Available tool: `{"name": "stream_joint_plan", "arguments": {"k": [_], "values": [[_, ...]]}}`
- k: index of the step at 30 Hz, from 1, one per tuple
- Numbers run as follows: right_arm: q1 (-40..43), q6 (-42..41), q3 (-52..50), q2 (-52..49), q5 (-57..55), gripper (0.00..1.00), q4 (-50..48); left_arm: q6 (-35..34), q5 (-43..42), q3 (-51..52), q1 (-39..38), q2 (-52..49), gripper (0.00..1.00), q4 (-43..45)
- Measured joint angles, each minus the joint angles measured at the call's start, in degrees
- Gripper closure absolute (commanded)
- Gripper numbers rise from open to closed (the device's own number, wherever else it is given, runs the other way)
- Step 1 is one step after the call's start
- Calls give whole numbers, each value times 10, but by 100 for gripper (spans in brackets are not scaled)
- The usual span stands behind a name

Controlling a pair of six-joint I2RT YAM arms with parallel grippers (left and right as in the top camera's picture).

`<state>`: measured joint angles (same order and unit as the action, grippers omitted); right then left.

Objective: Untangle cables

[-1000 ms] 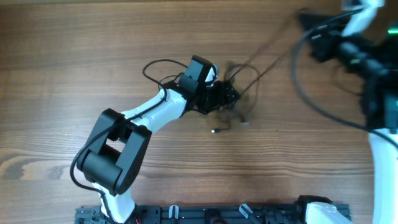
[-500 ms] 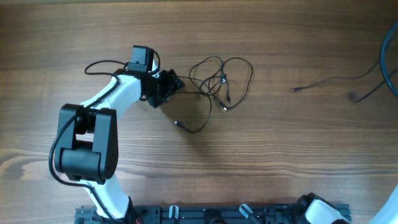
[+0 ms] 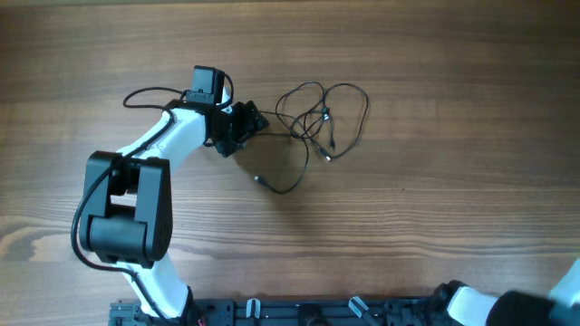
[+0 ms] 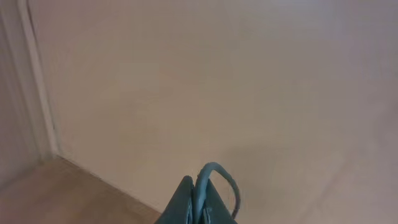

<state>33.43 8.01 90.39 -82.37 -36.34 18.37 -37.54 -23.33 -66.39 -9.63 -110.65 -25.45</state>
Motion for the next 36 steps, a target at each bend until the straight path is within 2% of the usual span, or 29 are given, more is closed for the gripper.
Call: {"name": "stream_joint_plan", "arguments": {"k": [7, 11, 14, 16, 19, 22, 25, 28, 29, 32, 34, 35, 36], "values": [[2, 6, -2, -225, 9, 96, 41, 0, 1, 0, 0, 0, 20, 0], [4, -18, -3, -254, 104, 96, 4, 0, 4, 0, 0, 0, 23, 0], [7, -77, 26, -254, 188, 96, 12, 0, 8, 0, 0, 0, 23, 0], [6, -141, 62, -254, 256, 96, 19, 0, 8, 0, 0, 0, 23, 0], [-7, -289, 99, -247, 353, 96, 17, 0, 8, 0, 0, 0, 23, 0], [-26, -360, 110, -230, 396, 96, -7, 0, 8, 0, 0, 0, 23, 0], [-24, -411, 115, -223, 391, 96, 14, 0, 9, 0, 0, 0, 23, -3], [18, -460, 115, -223, 378, 96, 1, 0, 9, 0, 0, 0, 25, -5], [35, -467, 115, -223, 365, 96, 0, 0, 10, 0, 0, 0, 20, -6], [75, -441, 115, -226, 330, 96, 0, 3, 10, 0, 0, 1, 19, -5], [104, -411, 118, -244, 307, 95, 34, 4, 10, -1, -3, 1, 18, -5], [118, -407, 120, -260, 299, 94, 57, 4, 11, -1, -5, 1, 17, -5], [132, -408, 121, -279, 292, 83, 95, 4, 12, -1, -9, 1, 16, -5]]}}
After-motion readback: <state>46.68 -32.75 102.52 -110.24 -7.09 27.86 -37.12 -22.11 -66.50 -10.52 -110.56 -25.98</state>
